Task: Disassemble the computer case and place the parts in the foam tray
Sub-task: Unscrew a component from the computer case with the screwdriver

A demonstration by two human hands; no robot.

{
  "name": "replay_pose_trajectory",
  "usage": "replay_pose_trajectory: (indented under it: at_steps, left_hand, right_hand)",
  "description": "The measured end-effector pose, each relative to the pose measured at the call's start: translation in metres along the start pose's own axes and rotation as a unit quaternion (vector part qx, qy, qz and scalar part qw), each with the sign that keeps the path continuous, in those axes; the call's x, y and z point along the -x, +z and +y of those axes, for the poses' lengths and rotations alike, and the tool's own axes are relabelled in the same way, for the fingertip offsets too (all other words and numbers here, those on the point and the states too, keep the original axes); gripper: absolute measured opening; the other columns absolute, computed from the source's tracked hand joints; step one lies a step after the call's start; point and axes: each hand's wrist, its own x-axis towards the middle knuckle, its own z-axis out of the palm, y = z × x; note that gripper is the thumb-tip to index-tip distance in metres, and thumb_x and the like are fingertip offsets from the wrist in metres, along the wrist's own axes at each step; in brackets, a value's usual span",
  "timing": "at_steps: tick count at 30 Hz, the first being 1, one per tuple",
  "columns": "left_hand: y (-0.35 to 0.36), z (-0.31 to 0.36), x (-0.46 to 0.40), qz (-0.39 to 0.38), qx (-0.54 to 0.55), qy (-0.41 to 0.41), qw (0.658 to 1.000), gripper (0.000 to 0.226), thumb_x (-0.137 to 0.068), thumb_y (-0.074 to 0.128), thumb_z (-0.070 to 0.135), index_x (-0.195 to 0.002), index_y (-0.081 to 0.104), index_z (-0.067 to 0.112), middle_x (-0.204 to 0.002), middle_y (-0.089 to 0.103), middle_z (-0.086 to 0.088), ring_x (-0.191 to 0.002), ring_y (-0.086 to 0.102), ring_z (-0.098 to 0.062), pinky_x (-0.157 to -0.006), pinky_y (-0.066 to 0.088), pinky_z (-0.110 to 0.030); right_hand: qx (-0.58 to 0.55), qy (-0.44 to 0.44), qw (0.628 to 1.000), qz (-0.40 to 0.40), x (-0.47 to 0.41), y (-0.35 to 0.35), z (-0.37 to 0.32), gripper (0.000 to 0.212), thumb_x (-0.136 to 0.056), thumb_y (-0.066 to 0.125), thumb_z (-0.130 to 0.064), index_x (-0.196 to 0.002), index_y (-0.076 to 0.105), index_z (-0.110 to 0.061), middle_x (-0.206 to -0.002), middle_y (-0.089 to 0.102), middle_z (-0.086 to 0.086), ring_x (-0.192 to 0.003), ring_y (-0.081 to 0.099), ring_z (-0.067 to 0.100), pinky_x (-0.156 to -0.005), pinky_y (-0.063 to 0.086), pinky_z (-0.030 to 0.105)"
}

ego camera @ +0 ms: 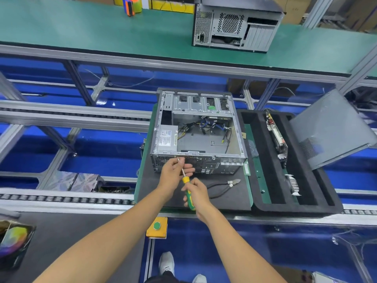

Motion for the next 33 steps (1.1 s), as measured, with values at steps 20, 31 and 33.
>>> replay_pose_trajectory:
  at_steps: [20,31,33]
  left_hand:
    - [0.0009,0.0082,-0.0031,-0.026,-0.072,-0.008,0.997,0.019,-0.11,0.046,0.018,-0.116,0.058,0.005,-0.095,0.077,-0.012,-0.085,0.077,-0.026,-0.069,0.062,-0.029]
    - [0.0012,0.007,-0.004,-0.009,-0.082,-0.015,0.996,0.021,-0.11,0.047,0.02,-0.117,0.06,0.007,-0.095,0.078,-0.012,-0.085,0.077,-0.025,-0.067,0.061,-0.028]
    - [0.0019,0.0092,-0.0039,-0.008,-0.079,-0.023,0.997,0.021,-0.11,0.046,0.019,-0.117,0.06,0.005,-0.095,0.078,-0.012,-0.082,0.077,-0.024,-0.065,0.061,-0.026]
  right_hand:
    - [-0.046,0.042,0.998,0.009,-0.0027,0.0076,0.0026,0.016,-0.085,0.061,-0.008,-0.074,0.052,-0.015,-0.066,0.055,0.005,-0.046,0.05,0.014,-0.043,0.039,0.024]
    - [-0.038,0.044,0.998,0.004,-0.003,0.0081,0.0029,0.012,-0.084,0.062,-0.014,-0.076,0.053,-0.015,-0.069,0.056,0.006,-0.047,0.05,0.015,-0.044,0.041,0.025]
    - [-0.04,0.048,0.998,0.003,-0.0032,0.0089,0.0031,0.012,-0.087,0.061,-0.012,-0.078,0.053,-0.014,-0.071,0.056,0.007,-0.047,0.05,0.014,-0.044,0.04,0.025]
